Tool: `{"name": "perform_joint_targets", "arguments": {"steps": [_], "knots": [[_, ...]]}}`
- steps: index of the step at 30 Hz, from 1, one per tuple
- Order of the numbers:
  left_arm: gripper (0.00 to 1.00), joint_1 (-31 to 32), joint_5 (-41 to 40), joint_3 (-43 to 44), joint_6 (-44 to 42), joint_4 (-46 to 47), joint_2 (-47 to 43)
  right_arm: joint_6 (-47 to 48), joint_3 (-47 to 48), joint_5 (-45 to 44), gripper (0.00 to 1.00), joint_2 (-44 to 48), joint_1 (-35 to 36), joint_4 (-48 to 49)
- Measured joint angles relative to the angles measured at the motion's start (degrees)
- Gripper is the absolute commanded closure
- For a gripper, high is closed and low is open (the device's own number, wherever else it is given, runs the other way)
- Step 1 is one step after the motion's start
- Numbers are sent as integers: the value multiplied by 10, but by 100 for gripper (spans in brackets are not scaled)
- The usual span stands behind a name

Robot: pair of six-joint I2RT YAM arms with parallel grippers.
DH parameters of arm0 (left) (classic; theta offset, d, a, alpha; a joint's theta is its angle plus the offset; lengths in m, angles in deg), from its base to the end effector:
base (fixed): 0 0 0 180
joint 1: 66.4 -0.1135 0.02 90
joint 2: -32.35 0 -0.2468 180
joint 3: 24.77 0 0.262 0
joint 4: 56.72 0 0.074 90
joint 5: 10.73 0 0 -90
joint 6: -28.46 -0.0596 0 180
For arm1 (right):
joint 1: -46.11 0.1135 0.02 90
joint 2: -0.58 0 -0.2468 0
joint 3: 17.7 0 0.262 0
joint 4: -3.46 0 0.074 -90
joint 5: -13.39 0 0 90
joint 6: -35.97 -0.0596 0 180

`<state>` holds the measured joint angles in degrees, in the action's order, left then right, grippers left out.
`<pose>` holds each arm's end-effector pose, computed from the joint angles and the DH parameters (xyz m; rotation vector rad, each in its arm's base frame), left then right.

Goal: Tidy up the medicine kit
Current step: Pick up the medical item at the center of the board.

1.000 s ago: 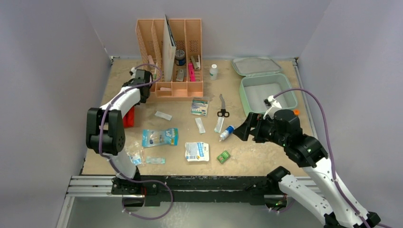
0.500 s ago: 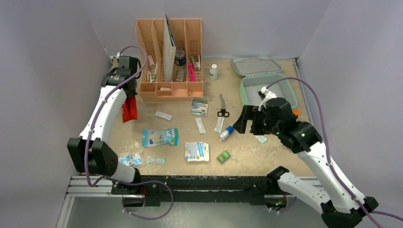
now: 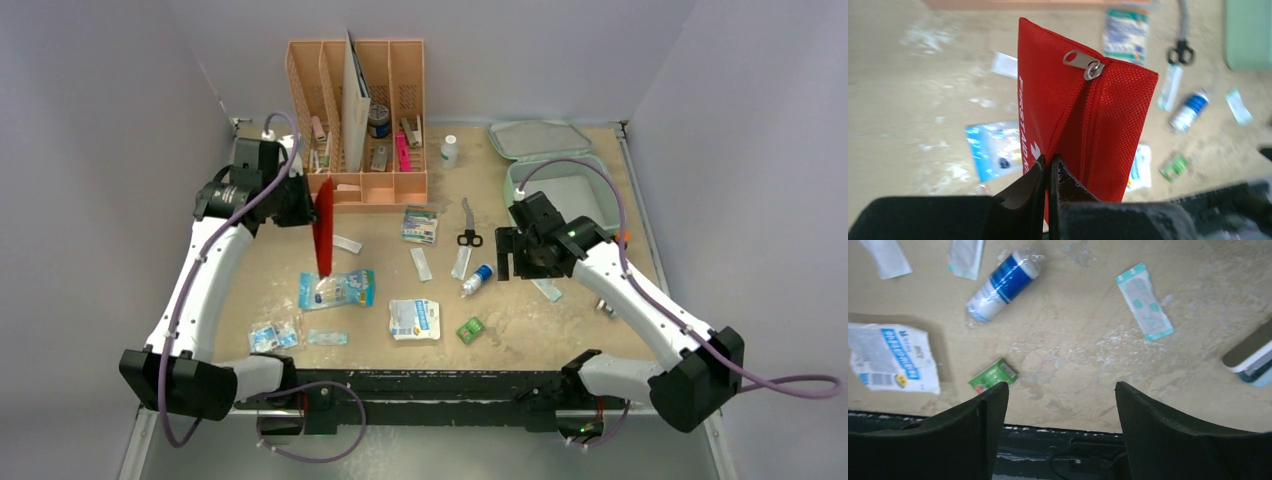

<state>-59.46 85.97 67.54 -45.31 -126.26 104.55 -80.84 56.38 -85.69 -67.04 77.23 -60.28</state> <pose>0.2743 -0.0404 0.3374 -0.1457 2.4477 -0.3225 0.2259 0.1254 0.2594 -0.0367 2.5619 0.1862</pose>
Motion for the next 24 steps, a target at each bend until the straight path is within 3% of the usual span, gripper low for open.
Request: {"name": "perform_joint_targets", "arguments": {"steps": [10,17,24], "knots": [[100,36,170,-34,22,27,-31,18,-1,-91,23,-81,-31,4],[100,37,238,-84,22,50,-86,28,-32,-74,13,-104,-125,48],[100,37,269,-95,22,47,-108,29,-55,-37,9,-127,-152,97]]}}
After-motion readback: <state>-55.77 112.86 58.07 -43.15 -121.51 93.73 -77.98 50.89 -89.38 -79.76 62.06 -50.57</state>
